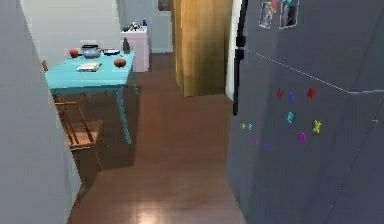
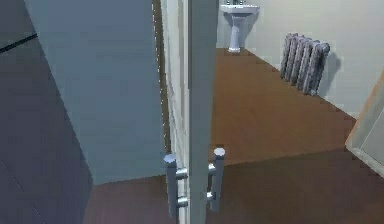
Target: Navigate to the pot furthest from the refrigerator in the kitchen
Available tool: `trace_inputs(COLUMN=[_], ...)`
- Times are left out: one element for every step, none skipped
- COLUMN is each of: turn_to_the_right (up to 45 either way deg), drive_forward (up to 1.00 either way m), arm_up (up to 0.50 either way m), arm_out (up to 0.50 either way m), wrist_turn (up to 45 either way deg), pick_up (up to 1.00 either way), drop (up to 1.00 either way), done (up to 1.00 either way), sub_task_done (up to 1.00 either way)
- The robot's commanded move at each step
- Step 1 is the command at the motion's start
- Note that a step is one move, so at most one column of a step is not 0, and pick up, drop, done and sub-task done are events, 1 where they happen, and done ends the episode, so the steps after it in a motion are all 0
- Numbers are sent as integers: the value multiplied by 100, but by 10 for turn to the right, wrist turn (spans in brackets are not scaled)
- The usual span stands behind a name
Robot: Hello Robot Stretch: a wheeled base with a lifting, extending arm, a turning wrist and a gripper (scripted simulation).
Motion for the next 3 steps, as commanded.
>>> trace_inputs(turn_to_the_right=[0,0,-120], drive_forward=[100,80,0], arm_up=[0,0,0], arm_out=[0,0,0], wrist_turn=[0,0,0], pick_up=[0,0,0], drop=[0,0,0], done=[0,0,0], sub_task_done=[0,0,0])
